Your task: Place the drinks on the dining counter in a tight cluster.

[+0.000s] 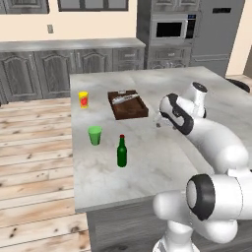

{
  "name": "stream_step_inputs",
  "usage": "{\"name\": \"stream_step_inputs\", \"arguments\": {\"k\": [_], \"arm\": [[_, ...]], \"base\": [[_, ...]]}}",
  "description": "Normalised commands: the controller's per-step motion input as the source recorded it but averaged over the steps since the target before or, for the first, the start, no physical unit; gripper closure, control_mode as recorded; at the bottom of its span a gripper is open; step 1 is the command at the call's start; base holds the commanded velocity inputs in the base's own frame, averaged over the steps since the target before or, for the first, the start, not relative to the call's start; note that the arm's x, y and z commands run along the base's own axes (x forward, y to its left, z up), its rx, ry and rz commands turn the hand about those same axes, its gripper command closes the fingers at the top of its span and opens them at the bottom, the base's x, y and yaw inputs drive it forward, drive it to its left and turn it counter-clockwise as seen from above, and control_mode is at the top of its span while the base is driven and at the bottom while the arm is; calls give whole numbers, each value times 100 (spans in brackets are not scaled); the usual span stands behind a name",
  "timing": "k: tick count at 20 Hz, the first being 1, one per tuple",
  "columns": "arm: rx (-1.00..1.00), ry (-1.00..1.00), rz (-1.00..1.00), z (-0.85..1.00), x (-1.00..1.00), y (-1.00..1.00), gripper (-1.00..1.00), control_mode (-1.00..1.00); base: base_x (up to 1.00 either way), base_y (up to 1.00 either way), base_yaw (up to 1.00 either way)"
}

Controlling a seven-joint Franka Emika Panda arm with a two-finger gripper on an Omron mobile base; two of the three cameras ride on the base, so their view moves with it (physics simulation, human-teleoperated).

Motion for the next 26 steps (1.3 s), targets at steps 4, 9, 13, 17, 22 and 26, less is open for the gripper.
{"name": "stream_step_inputs", "arguments": {"k": [4, 9, 13, 17, 22, 26], "arm": [[-27, 16, -40, 43, -30, 0, -100, -100], [-17, -4, -25, 27, -50, 0, -100, -100], [-6, -14, -7, 13, -57, 1, -100, -100], [0, -16, 4, 14, -80, 0, -100, -100], [3, -21, 10, 36, -88, 0, -100, -100], [2, -18, 12, 43, -83, 0, -100, -100]], "base": [[0, 0, 0], [0, 0, 0], [0, 0, 0], [0, 0, 0], [0, 0, 0], [0, 0, 0]]}}
